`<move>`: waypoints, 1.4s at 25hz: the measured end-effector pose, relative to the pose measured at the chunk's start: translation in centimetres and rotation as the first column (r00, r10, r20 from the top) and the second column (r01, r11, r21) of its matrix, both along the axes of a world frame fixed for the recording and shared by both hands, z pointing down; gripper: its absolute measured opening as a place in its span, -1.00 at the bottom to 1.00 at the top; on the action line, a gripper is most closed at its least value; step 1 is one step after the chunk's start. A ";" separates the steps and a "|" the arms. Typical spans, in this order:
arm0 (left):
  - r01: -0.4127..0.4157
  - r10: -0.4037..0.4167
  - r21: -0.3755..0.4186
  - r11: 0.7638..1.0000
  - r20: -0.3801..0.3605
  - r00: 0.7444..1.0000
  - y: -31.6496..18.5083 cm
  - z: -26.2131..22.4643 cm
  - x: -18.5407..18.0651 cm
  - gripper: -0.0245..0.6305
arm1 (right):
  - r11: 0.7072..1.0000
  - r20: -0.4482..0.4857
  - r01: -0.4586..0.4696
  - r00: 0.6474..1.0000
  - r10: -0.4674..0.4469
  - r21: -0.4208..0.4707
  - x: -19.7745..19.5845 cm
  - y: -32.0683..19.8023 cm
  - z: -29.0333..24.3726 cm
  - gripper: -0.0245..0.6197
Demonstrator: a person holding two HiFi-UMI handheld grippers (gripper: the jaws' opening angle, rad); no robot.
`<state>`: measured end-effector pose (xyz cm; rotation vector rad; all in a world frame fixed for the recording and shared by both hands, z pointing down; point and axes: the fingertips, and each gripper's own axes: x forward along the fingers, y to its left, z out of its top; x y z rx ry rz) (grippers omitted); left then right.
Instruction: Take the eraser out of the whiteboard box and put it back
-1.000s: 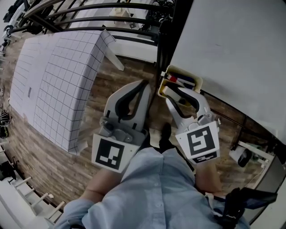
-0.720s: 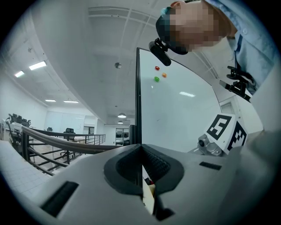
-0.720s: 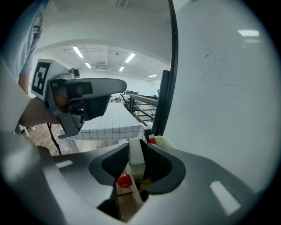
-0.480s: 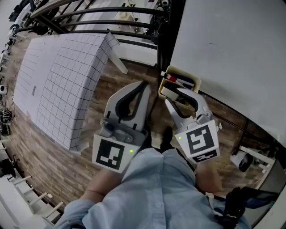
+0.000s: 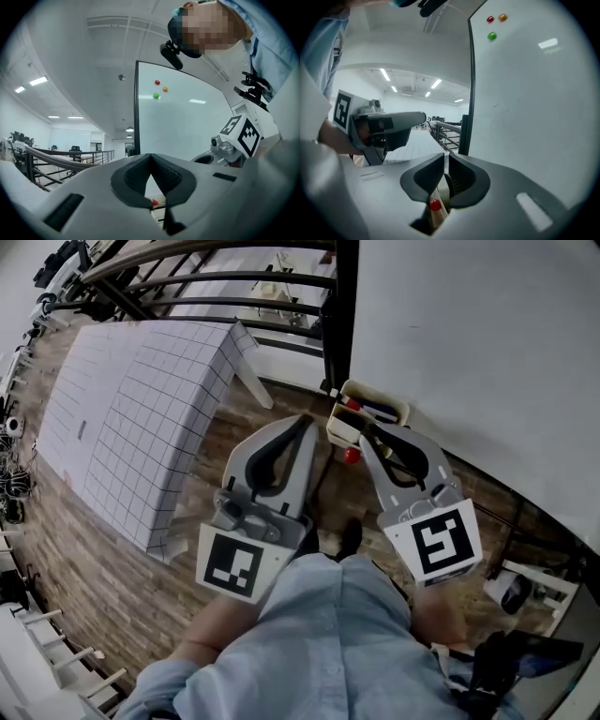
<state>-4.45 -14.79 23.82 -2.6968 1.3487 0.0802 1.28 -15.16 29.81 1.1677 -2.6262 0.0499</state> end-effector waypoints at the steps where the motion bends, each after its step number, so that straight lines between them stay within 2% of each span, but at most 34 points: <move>1: 0.002 -0.002 0.007 1.000 -0.001 1.000 0.3 -0.3 0.1 -0.93 | 1.000 0.030 -0.005 1.000 0.005 0.020 0.2 0.2 -0.9 -0.85; 8: 0.013 -0.013 0.051 0.999 -0.008 1.000 2.2 -1.9 0.6 -0.93 | 0.993 0.119 -0.007 0.993 -0.007 0.114 1.5 2.0 -4.8 -0.92; 13: 0.019 -0.019 0.070 0.997 -0.007 1.000 3.3 -2.6 1.1 -0.93 | 0.986 0.123 -0.004 0.992 -0.017 0.164 2.3 3.0 -6.1 -0.92; 35: 0.033 -0.033 0.081 0.996 0.003 0.999 4.6 -2.8 1.3 -0.93 | 0.985 0.134 0.017 0.990 -0.040 0.174 2.1 4.0 -6.5 -0.92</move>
